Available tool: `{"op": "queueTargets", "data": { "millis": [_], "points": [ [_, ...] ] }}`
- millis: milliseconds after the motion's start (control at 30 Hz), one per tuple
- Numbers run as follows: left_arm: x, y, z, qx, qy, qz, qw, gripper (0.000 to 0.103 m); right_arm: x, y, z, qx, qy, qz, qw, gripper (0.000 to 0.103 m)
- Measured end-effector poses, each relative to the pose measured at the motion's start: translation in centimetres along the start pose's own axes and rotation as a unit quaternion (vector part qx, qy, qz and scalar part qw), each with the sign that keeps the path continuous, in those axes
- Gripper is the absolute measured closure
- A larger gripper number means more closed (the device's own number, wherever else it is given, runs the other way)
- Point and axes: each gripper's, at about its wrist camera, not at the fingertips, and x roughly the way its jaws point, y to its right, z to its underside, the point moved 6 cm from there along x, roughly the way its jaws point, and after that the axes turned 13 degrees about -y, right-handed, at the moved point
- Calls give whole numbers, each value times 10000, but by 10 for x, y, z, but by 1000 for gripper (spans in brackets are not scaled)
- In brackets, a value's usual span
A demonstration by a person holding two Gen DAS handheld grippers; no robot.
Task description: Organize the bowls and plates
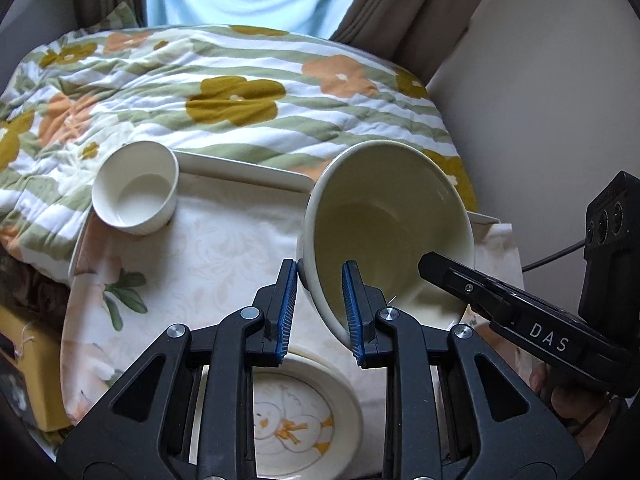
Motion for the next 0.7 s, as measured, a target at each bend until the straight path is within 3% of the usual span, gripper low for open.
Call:
{"op": "queueTargets", "data": {
  "millis": [333,700],
  "points": [
    [6,118,54,443,-80,285,9986,82,-86,77,58,255,320,287,9988,87],
    [56,192,111,1002,-856,320,9908,83,-111,155,116,856,231,517,9947,87]
  ]
}}
